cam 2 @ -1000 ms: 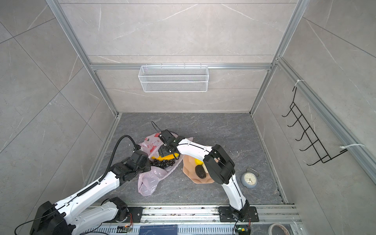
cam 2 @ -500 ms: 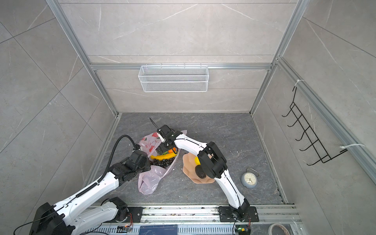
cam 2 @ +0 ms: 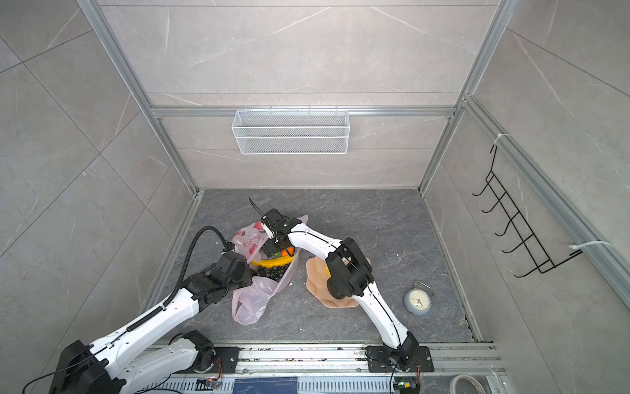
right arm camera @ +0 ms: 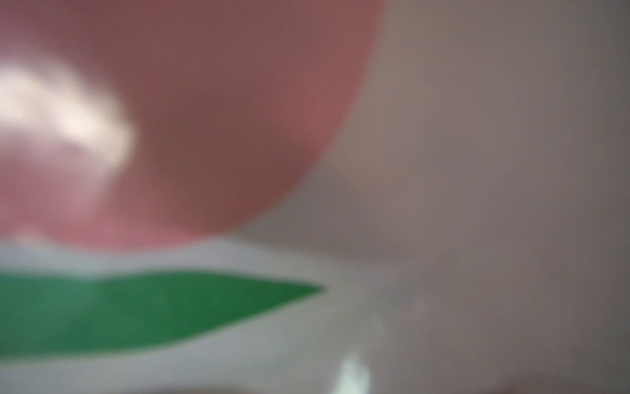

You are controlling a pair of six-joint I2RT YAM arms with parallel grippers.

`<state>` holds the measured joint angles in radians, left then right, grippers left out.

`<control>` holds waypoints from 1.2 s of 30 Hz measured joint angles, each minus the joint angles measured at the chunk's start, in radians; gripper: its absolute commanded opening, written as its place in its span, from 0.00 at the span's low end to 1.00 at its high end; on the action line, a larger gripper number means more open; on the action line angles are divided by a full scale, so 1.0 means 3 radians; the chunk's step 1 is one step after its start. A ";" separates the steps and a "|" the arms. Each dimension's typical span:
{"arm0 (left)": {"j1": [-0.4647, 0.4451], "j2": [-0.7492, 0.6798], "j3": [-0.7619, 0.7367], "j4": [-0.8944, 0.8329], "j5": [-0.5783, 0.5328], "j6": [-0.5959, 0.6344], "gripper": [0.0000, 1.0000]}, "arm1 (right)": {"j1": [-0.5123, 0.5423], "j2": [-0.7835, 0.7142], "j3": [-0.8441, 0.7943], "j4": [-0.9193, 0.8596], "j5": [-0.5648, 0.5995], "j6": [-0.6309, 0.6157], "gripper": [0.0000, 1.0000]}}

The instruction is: Take the fake fruits out of the plastic bag

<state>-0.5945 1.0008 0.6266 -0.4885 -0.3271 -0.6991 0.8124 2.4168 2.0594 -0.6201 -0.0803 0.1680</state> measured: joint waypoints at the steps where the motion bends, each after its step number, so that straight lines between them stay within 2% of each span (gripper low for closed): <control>1: 0.0000 -0.0003 0.0000 0.0000 0.0000 0.0000 0.08 | 0.0003 -0.0031 -0.0046 0.0018 0.0003 0.0003 0.73; 13: 0.0001 -0.0003 0.0000 -0.0024 -0.0020 0.0000 0.08 | 0.0018 -0.0343 -0.0244 0.0022 -0.0060 0.0169 0.70; 22: 0.0003 0.0001 0.0004 -0.0028 -0.0037 0.0000 0.08 | 0.0109 -0.1033 -0.0903 0.0149 -0.0145 0.0367 0.70; 36: 0.0003 0.0178 0.0172 -0.0025 -0.0039 -0.0004 0.08 | 0.0356 -0.1846 -0.1914 0.0295 0.0071 0.0591 0.70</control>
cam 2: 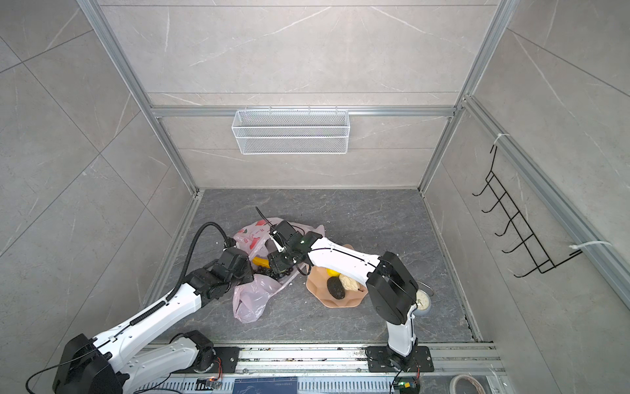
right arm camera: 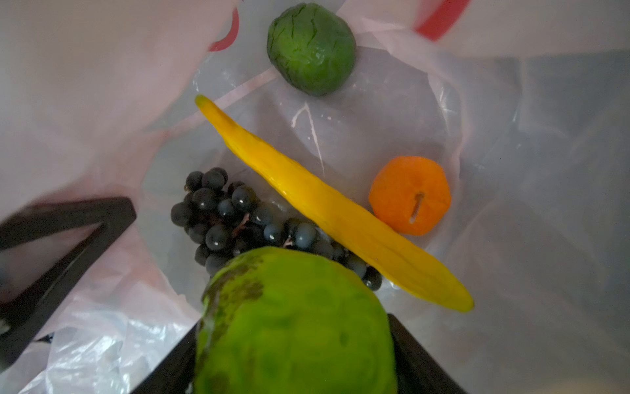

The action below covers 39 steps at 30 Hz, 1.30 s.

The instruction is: Take the fake fruits out of the plastic bag

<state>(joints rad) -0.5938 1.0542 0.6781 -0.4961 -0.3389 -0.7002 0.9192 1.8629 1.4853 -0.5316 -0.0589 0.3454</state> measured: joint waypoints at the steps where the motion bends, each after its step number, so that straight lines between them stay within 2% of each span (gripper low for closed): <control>1: 0.0000 0.0011 0.0003 0.0000 0.0000 0.0000 0.08 | 0.0024 -0.0083 -0.0071 0.0005 0.0025 0.0010 0.70; 18: 0.0000 0.0036 0.0039 -0.0033 -0.0005 0.0001 0.09 | 0.0071 -0.1100 -0.0696 -0.0130 0.0182 0.0287 0.69; 23: 0.0003 0.0037 0.0039 -0.0078 -0.0069 0.0003 0.09 | 0.0070 -0.1740 -0.0999 -0.0417 0.0488 0.0360 0.69; 27: 0.0003 0.0039 0.0039 -0.0097 -0.0081 0.0000 0.09 | 0.0070 -0.2021 -0.1080 -0.0701 0.0738 0.0404 0.69; 32: 0.0003 0.0039 0.0039 -0.0095 -0.0061 -0.0001 0.09 | 0.0070 -0.2029 -0.1146 -0.0989 0.1062 0.0521 0.68; 36: 0.0015 0.0039 0.0039 -0.0104 -0.0058 0.0000 0.09 | 0.0084 -0.1858 -0.1202 -0.1138 0.1373 0.0623 0.68; 39: 0.0122 0.0032 0.0039 -0.0113 0.0078 0.0001 0.09 | 0.0169 -0.1687 -0.1208 -0.1184 0.1541 0.0669 0.68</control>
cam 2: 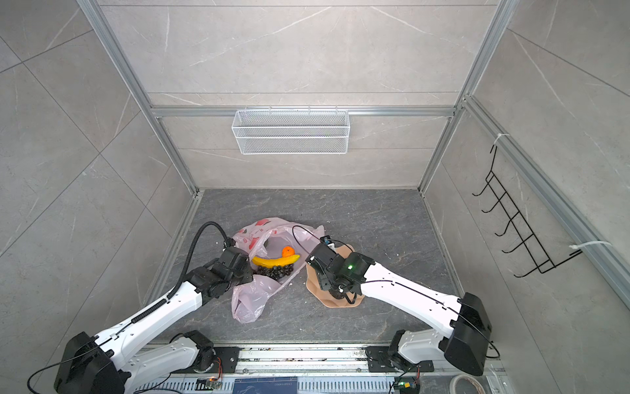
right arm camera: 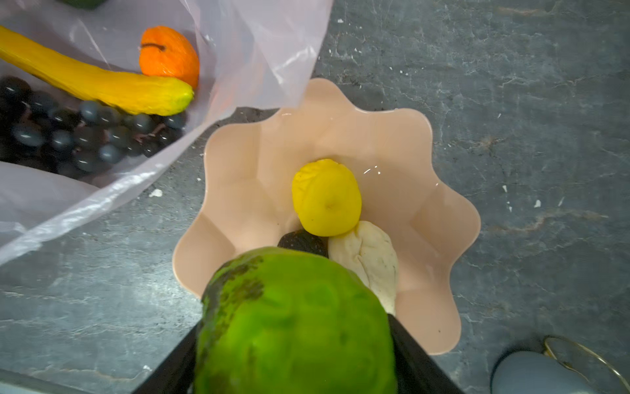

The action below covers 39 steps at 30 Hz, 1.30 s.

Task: Take the fake fruits out of the plastic bag
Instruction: 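Lift the light green fruit out of the bag over the peach bowl, then lower the light green fruit into the bowl and open the right gripper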

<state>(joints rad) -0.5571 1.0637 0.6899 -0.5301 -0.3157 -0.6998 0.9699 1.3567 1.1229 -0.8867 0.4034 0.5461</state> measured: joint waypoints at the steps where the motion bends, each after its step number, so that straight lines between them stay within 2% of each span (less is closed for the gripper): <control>1: 0.0061 -0.0006 0.0000 0.0000 0.0052 0.0000 0.09 | 0.0042 0.0055 0.0001 0.0000 0.0042 0.0008 0.69; 7: 0.0287 -0.0028 0.0028 0.0001 0.0281 0.0001 0.09 | 0.0195 0.0417 0.0042 0.0000 0.0226 0.0039 0.69; 13: 0.0375 -0.0060 0.0028 0.0014 0.0456 0.0001 0.09 | 0.0214 0.0749 0.0142 0.0000 0.0384 0.0038 0.69; 20: 0.0376 -0.0071 0.0028 0.0014 0.0478 0.0001 0.09 | 0.0233 0.1118 0.0404 -0.0006 0.0599 0.0039 0.69; 32: 0.0376 -0.0137 0.0028 0.0011 0.0477 0.0001 0.10 | 0.0261 0.1530 0.0515 -0.0149 0.0865 0.0109 0.71; 39: 0.0376 -0.0137 0.0028 0.0011 0.0477 0.0001 0.10 | 0.0267 0.1665 0.0558 -0.0201 0.0928 0.0141 0.79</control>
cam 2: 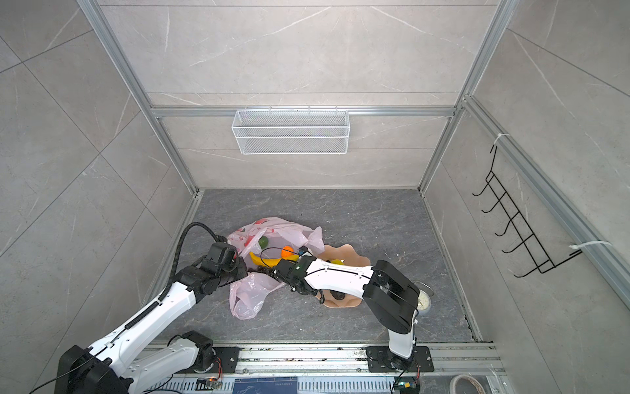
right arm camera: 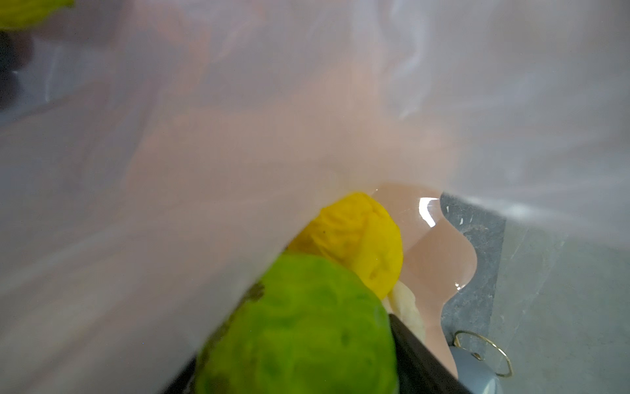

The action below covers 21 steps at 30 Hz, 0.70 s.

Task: Take the fake fruits out of the plastic bag
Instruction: 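Lower the light green fruit into the bowl and open the right gripper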

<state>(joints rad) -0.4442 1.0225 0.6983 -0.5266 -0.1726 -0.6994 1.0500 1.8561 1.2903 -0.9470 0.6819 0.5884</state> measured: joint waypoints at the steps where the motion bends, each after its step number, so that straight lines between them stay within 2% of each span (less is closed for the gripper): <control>1: 0.0000 0.0000 0.0000 0.0001 0.0000 0.0000 0.10 | 0.0001 0.0010 0.0001 0.0001 -0.0001 -0.0001 0.81; 5: 0.0000 0.0000 0.0000 0.0000 -0.0001 0.0000 0.10 | 0.0009 0.0019 0.0011 0.0000 -0.0033 -0.0004 0.86; 14: 0.0000 0.0000 0.0000 0.0000 -0.0003 0.0000 0.10 | 0.0015 -0.0022 0.0019 0.0009 -0.0256 -0.0014 0.86; 21: 0.0005 0.0000 0.0000 0.0000 -0.0003 0.0000 0.09 | 0.0015 -0.0233 0.0018 0.0017 -0.0390 -0.0013 0.86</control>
<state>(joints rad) -0.4427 1.0225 0.6983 -0.5266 -0.1734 -0.6994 1.0546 1.7863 1.2957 -0.9421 0.5648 0.5846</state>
